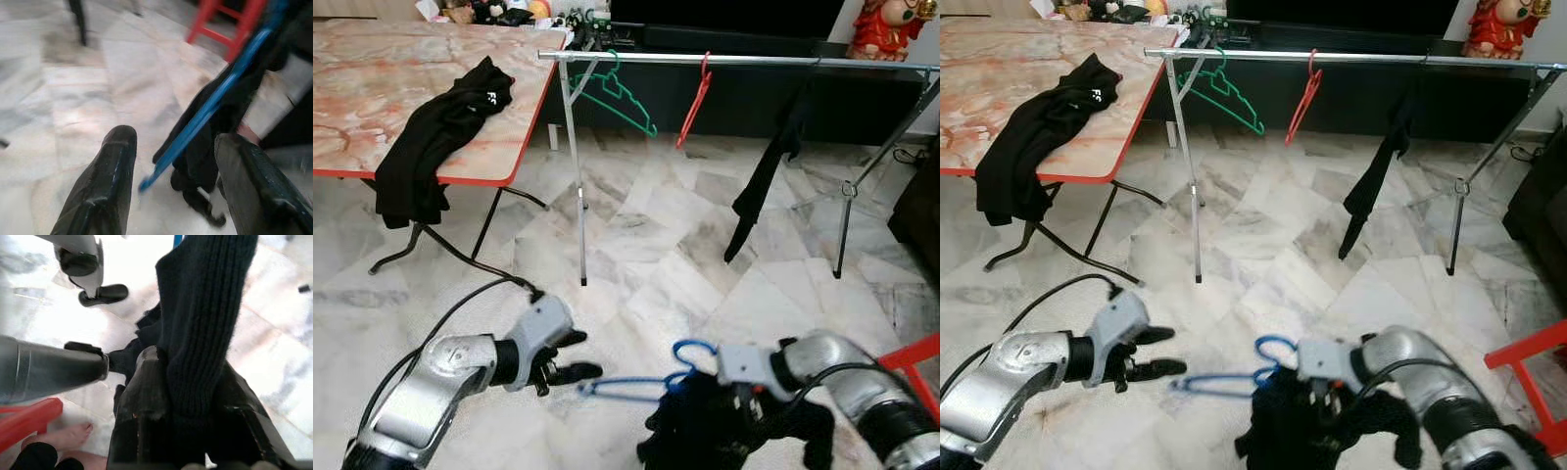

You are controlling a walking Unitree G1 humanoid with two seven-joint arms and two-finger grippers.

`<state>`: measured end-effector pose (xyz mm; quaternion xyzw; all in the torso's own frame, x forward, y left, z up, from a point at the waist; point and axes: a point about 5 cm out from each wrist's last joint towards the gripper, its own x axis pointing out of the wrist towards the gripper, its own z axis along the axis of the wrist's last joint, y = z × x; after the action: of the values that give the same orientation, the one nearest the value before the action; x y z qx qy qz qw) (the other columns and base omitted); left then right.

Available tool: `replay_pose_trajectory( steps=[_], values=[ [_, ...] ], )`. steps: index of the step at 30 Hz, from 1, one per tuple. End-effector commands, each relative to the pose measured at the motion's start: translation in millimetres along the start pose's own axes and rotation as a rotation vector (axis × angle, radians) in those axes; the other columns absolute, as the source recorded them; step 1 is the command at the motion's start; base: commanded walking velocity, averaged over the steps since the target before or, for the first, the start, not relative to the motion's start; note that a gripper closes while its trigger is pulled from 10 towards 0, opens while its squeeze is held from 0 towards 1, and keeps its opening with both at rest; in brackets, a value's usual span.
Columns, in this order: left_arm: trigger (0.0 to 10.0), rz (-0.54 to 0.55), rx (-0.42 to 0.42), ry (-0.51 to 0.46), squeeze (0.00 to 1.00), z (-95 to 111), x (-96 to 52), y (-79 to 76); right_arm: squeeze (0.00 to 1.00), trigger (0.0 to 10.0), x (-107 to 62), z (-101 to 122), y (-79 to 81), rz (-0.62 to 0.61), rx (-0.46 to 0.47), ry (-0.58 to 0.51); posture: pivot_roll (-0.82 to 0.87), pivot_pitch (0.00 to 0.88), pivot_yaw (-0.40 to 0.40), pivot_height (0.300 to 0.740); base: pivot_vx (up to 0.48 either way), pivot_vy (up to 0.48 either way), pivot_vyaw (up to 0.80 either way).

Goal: Hang hanger

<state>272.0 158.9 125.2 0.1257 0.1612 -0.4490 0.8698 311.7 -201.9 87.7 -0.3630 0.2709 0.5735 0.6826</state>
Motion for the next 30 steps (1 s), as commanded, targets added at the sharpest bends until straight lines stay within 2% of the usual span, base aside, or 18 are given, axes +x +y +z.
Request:
replay_pose_trajectory(
  steps=[1,6,8,10,11,16,17,19,22,24,30],
  values=[
    [10.0,0.025,-0.037,-0.031,1.0,-1.0,-1.9,-3.1,0.0,0.0,-5.7,1.4,-1.9,-0.031,0.005,-0.032,0.06,0.188,-0.078,0.74,0.0,0.0,0.0],
    [10.0,0.121,-0.122,-0.039,1.0,-23.9,-1.0,-12.3,0.0,0.0,-23.7,14.0,-17.7,-0.151,0.042,-0.15,0.05,0.194,-0.077,0.74,0.0,0.0,0.0],
    [10.0,0.151,-0.185,-0.053,1.0,-31.5,3.8,-14.8,0.0,0.0,-34.6,29.4,-29.7,-0.221,0.032,-0.226,0.05,0.193,-0.073,0.74,0.0,0.0,0.0],
    [10.0,0.147,-0.191,-0.062,1.0,-32.9,5.6,-16.7,0.0,0.0,-38.5,34.9,-33.5,-0.244,0.017,-0.247,0.05,0.193,-0.071,0.74,0.0,0.0,0.0],
    [10.0,0.166,-0.201,-0.053,1.0,-37.8,8.8,-18.5,0.0,0.0,-44.2,44.1,-38.0,-0.261,-0.027,-0.257,0.04,0.193,-0.069,0.74,0.0,0.0,0.0],
    [10.0,0.184,-0.181,-0.033,1.0,-41.7,10.7,-19.0,0.0,0.0,-48.7,50.3,-40.9,-0.274,-0.049,-0.27,0.04,0.192,-0.07,0.74,0.0,0.0,0.0],
    [10.0,0.207,-0.168,-0.018,0.0,-46.5,14.3,-16.5,0.0,0.0,-57.4,65.0,-45.6,-0.292,-0.076,-0.325,0.04,0.192,-0.071,0.74,0.0,0.0,0.0],
    [10.0,0.214,-0.128,0.009,0.0,-49.7,19.7,-14.4,0.0,0.0,-61.3,82.6,-47.6,-0.285,-0.103,-0.403,0.03,0.185,-0.068,0.74,0.0,0.0,0.0],
    [10.0,0.219,-0.106,0.018,0.0,-50.0,21.0,-13.8,0.0,0.0,-61.3,86.9,-47.4,-0.28,-0.106,-0.424,0.03,0.182,-0.066,0.74,0.0,0.0,0.0],
    [10.0,0.239,-0.108,-0.037,0.0,-42.6,29.4,-5.2,0.0,0.0,-61.4,112.0,-46.3,-0.249,-0.169,-0.495,0.03,0.169,-0.061,0.74,0.0,0.0,0.0],
    [10.0,0.265,-0.042,-0.023,0.0,-41.8,40.7,4.2,0.0,0.0,-61.1,129.7,-45.7,-0.223,-0.194,-0.567,0.01,0.154,-0.06,0.74,0.0,0.0,0.0]
  ],
)
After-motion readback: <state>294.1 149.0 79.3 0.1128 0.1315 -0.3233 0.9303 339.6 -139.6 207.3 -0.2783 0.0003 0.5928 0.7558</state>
